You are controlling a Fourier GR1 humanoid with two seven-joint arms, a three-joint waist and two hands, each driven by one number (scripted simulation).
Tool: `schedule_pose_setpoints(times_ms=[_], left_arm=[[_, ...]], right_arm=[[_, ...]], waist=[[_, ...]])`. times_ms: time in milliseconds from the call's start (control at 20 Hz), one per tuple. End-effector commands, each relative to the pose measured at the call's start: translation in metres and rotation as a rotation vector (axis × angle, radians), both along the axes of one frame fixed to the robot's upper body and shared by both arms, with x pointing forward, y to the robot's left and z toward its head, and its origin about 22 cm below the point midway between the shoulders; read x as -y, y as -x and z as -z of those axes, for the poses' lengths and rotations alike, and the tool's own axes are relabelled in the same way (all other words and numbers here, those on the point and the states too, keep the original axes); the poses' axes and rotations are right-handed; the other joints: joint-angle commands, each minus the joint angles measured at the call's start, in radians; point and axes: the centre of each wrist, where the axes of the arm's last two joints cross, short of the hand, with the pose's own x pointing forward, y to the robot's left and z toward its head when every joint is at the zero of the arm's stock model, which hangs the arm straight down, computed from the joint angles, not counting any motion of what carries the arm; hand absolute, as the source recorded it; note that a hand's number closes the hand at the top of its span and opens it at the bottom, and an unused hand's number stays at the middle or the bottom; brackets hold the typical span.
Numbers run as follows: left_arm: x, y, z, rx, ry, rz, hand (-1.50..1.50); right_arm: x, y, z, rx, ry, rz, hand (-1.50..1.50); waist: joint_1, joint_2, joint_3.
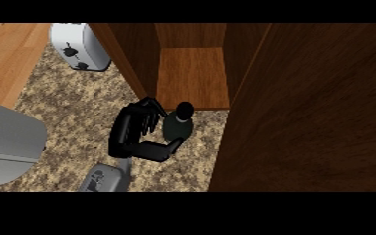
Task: Pick up the wine, place it into the cabinet and close the cabinet
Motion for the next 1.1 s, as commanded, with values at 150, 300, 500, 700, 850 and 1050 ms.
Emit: schedule_pose_setpoints(times_ms=[150,300,500,700,850,1050], left_arm=[[0.005,-0.032,-0.011,0.014,-0.047,-0.027,1.5],[0.019,-0.039,-0.021,0.005,-0.053,0.004,1.5],[0.027,-0.065,-0.017,-0.021,-0.087,0.008,1.5],[0.032,-0.078,-0.006,-0.018,-0.094,-0.006,1.5],[0.046,-0.084,-0.016,-0.014,-0.077,-0.006,1.5],[0.049,-0.088,-0.003,-0.05,-0.053,-0.01,1.5]], right_arm=[[0.017,0.043,-0.042,0.021,-0.085,-0.039,-1.5],[0.011,0.029,-0.024,0.026,-0.078,-0.019,-1.5],[0.014,0.03,-0.031,0.013,-0.085,-0.04,-1.5],[0.013,0.031,-0.03,0.043,-0.1,-0.063,-1.5],[0.008,0.032,-0.024,0.035,-0.104,-0.055,-1.5],[0.008,0.038,-0.021,0.035,-0.109,-0.038,-1.5]], waist=[[-0.005,-0.001,-0.001],[0.005,0.001,0.001],[-0.006,0.004,0.0],[-0.019,0.007,0.0],[-0.015,0.004,-0.001],[-0.029,0.004,-0.001]])
